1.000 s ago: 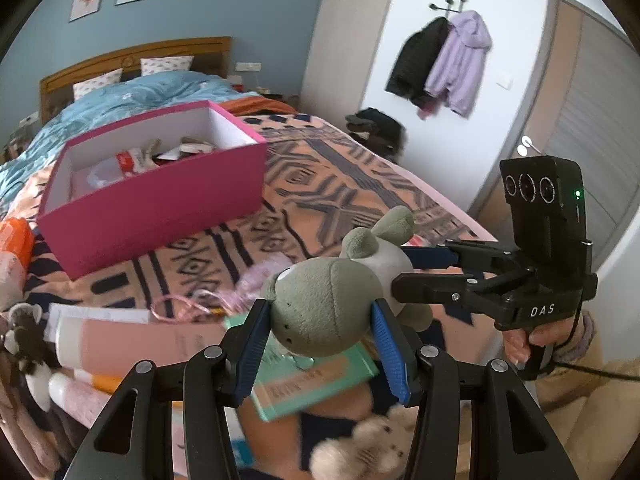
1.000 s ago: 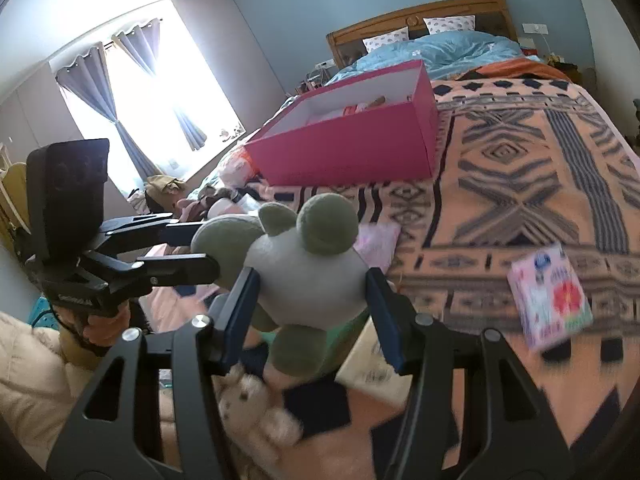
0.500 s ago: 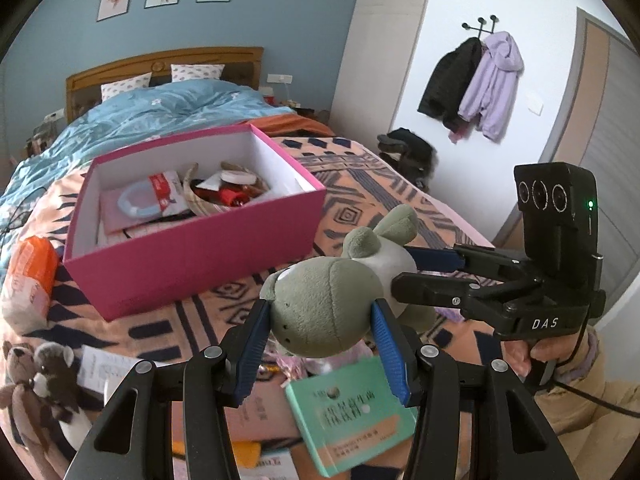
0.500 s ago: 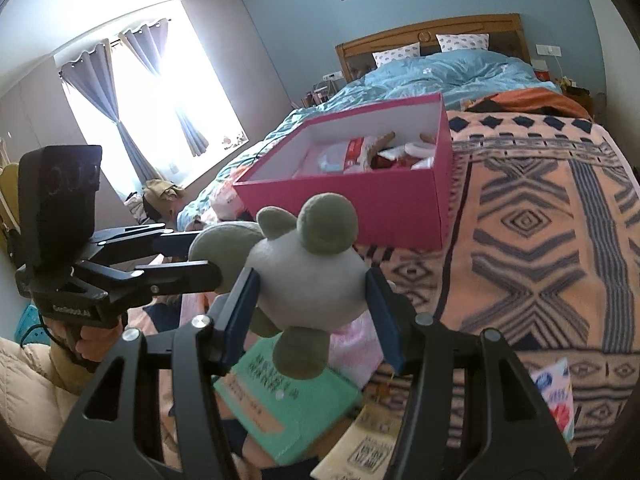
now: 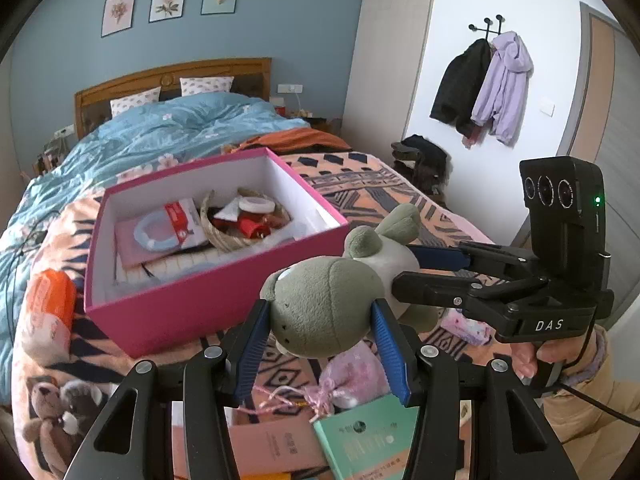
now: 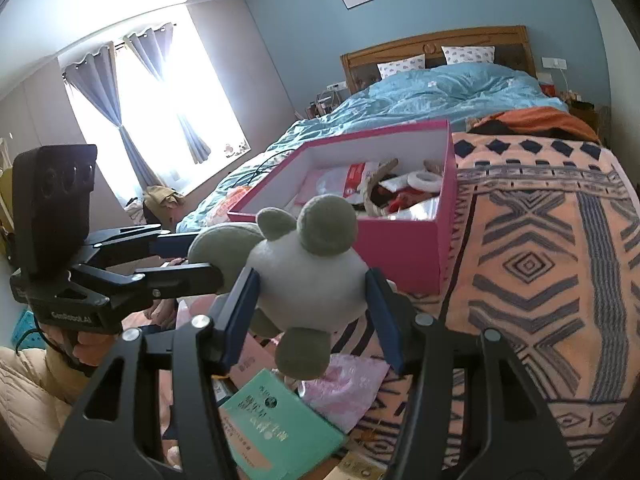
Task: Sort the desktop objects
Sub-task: 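Lift the grey plush toy with both grippers and carry it over the pink box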
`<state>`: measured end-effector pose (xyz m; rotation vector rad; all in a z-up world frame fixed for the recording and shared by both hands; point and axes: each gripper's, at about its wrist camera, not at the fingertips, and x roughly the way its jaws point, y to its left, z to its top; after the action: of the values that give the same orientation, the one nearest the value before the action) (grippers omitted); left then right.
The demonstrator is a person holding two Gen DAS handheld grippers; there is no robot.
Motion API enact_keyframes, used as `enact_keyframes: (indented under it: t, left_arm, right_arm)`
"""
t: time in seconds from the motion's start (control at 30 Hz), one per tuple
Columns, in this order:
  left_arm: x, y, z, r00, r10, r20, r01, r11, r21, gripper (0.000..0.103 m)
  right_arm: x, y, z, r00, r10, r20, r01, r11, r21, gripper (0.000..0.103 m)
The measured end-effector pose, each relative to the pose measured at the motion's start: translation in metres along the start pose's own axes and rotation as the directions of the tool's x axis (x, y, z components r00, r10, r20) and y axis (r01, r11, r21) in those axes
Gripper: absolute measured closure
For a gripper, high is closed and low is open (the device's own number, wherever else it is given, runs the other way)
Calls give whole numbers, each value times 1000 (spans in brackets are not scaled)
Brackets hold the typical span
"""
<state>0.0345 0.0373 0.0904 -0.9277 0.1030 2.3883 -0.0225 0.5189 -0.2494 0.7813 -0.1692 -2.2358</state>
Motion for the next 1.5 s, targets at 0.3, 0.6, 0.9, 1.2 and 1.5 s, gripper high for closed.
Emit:
enact_keyframes:
  t: [0.3, 0.6, 0.9, 1.2, 1.5]
  left_arm:
    - [0, 6, 19, 1000, 13, 12, -13, 1000, 7, 51]
    - [-2, 14, 38, 999, 21, 37, -22, 1000, 18, 51]
    - [-5, 18, 53, 998, 33, 59, -35, 999, 31, 51]
    - [-4, 22, 65, 996, 44, 73, -47, 998, 37, 51]
    - [2, 29, 75, 996, 54, 77, -57, 998, 31, 51]
  right_arm:
    - [4, -2, 20, 1000, -7, 15, 7, 1000, -20, 46]
    - [6, -3, 38, 999, -4, 38, 5, 1000, -24, 46]
    - [9, -6, 55, 998, 2, 61, 0, 1000, -23, 46]
    - [13, -10, 68, 997, 7, 72, -5, 1000, -22, 46]
    - [20, -12, 78, 997, 0, 76, 2, 1000, -26, 46]
